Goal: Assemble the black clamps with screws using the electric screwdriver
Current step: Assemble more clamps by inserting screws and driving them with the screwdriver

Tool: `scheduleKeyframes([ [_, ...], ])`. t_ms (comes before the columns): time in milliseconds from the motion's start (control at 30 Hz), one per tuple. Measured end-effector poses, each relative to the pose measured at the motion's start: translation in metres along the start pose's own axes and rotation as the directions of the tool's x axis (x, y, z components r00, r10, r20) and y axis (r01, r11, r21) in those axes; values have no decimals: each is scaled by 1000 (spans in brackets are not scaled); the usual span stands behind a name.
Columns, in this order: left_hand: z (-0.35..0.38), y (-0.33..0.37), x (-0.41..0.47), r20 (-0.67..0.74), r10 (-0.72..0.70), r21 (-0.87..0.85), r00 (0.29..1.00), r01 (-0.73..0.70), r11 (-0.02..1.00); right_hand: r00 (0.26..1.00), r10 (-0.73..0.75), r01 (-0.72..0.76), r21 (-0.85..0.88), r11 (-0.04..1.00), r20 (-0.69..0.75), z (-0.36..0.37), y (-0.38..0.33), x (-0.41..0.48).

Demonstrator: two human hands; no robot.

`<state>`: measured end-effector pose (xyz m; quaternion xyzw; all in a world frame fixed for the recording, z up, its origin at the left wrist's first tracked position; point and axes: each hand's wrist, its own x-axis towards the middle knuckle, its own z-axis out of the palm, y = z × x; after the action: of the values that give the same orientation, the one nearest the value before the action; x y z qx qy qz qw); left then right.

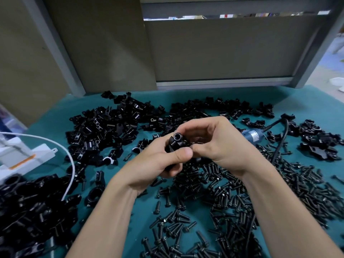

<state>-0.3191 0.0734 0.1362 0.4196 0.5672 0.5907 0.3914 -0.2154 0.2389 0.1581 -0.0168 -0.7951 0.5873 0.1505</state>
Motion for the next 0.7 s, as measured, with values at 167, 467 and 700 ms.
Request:
scheduleKeyframes([
  [167, 1, -6, 3, -14, -11, -21, 1000, 11, 1000, 998, 52, -48, -122, 991, 33, 2, -4, 1],
  [467, -2, -10, 4, -29, -38, 6, 999, 38, 999, 996, 82, -76, -142, 987, 35, 5, 1, 1],
  [700, 7, -21, 15, -373, -148, -21, 916, 151, 988, 986, 161, -167, -169, 971, -52, 17, 14, 3],
])
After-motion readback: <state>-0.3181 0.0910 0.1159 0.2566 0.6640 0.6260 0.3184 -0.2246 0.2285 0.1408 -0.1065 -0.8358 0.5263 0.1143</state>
